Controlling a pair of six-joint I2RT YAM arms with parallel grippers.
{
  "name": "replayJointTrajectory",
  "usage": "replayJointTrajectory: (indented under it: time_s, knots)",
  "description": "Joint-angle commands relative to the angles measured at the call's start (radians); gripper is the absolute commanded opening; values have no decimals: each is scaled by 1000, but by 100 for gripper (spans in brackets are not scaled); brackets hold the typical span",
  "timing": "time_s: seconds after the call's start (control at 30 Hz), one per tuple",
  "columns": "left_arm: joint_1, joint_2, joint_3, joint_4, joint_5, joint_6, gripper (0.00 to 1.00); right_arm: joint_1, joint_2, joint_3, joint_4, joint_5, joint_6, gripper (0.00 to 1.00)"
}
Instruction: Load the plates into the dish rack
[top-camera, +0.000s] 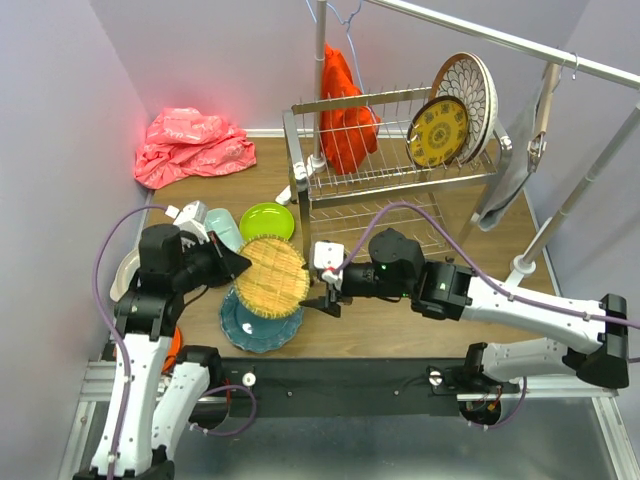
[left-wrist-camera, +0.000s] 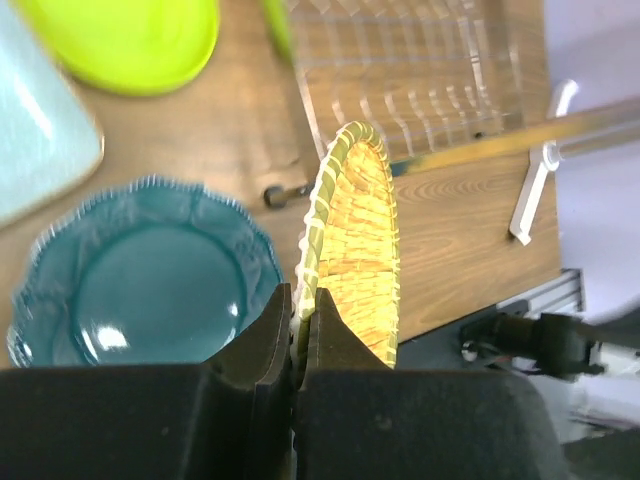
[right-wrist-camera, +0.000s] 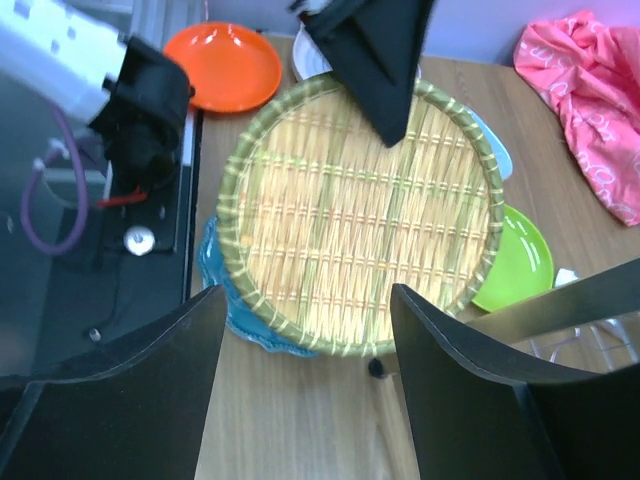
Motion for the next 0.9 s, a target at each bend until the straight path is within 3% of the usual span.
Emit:
replayJointTrajectory:
  time_s: [0.0, 0.17, 0.33, 0.57, 0.6, 0.87]
  knots:
    - [-5, -93, -6, 95, 85, 154, 0, -6, 58, 113, -76, 69, 212, 77]
    - [-5, -189, 43, 89, 23, 293, 0, -41, 66, 178, -94, 92, 376, 86]
    - [-5, -263, 111, 130, 8, 402, 0, -107, 82, 270, -130, 84, 494, 89]
    - [-5, -351, 109, 325, 238, 491, 0, -209, 114, 368, -177, -65, 577, 89]
    - [-5, -363, 95, 424, 294, 478, 0, -213, 108, 382, -180, -109, 579, 89]
    - [-5, -312, 72, 627, 456, 346, 0, -215, 114, 419, -190, -214, 513, 84]
